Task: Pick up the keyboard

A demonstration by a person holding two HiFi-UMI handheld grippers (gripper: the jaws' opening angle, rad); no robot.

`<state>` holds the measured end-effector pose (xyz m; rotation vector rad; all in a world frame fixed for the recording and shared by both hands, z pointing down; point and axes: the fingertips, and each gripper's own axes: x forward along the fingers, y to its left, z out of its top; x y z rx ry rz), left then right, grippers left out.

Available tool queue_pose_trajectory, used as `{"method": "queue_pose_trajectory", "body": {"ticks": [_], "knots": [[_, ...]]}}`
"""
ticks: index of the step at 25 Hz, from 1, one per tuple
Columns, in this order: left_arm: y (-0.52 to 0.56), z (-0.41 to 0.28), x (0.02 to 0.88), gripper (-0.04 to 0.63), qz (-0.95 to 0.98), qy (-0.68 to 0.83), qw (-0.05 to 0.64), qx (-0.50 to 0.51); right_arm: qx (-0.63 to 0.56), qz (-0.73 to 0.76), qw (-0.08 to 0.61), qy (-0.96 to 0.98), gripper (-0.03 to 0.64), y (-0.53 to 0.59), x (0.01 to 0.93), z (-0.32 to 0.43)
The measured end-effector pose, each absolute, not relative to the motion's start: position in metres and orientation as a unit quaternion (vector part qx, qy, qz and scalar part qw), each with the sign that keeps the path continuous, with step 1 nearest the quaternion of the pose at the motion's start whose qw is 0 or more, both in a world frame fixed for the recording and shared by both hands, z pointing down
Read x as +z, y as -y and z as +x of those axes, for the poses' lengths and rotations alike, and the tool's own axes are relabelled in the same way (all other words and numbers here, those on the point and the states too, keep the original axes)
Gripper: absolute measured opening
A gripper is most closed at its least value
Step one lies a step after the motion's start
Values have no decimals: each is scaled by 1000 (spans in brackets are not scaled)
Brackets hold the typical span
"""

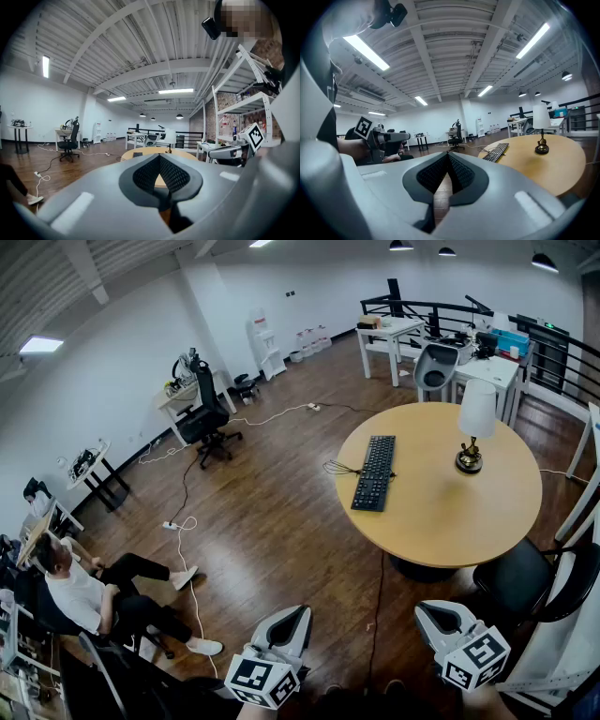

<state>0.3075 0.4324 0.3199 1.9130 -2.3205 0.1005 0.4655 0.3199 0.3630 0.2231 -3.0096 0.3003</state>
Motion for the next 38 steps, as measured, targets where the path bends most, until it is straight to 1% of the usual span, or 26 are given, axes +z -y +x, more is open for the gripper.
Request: {"method": "queue_pose_trajectory", "body": {"ticks": [5,12,18,24,29,32,38], "knots": [[-415,301,321,80,622,780,65,37,99,63,52,992,2,-292,369,463],[-401,245,343,80,607,790,83,23,101,73,69,990,2,-268,384,420],[-379,179,341,80,641,765,58,16,91,94,75,989,2,-253,379,345],[-372,85,340,80,657,750,71,6,73,106,75,989,2,-255,359,253],[-379,11,341,80,671,735,93,-19,71,126,91,985,2,-266,361,181],[-376,-14,340,80,680,727,98,-28,66,131,100,984,2,-269,360,153],[-363,-37,351,80,695,709,114,-33,66,144,124,980,2,-262,364,127]]}}
